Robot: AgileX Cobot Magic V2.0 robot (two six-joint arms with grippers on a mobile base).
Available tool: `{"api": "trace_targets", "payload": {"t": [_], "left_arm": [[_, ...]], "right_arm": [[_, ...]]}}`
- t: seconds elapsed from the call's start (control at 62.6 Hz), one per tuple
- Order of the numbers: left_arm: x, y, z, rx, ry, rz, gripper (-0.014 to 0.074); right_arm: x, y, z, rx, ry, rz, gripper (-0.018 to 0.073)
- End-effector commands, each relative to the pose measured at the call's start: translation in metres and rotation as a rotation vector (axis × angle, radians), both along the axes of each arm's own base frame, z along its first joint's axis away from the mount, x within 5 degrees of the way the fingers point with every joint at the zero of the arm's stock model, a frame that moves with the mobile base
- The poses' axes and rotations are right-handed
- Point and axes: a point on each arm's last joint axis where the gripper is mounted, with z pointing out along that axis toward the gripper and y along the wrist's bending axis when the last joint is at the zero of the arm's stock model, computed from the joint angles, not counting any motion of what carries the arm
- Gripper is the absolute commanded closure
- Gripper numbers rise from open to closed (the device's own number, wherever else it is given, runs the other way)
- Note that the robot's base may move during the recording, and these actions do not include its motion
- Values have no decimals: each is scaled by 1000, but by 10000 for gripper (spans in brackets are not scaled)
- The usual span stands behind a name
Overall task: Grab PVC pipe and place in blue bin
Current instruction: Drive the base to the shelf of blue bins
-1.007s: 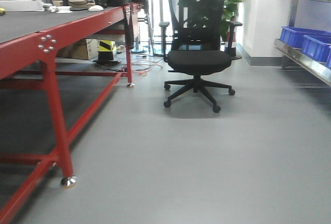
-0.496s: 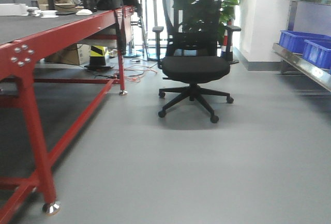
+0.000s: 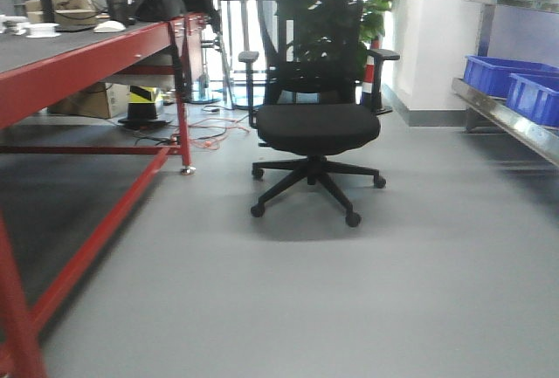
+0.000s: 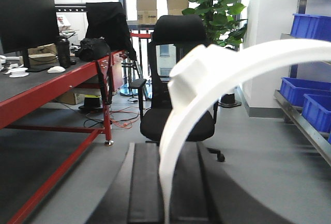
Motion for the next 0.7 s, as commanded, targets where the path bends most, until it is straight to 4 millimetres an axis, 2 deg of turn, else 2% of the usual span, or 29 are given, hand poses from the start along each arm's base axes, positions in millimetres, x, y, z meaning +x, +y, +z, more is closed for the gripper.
{"api": "trace_targets", "payload": {"t": [0.0,0.687], "left_arm": [[-2,1,3,-3,-33,4,707],[-2,1,3,-3,-33,4,707]], "right_arm": [[-1,-1,2,-6,-27,-9,722],[-1,-1,2,-6,-27,-9,722]]}}
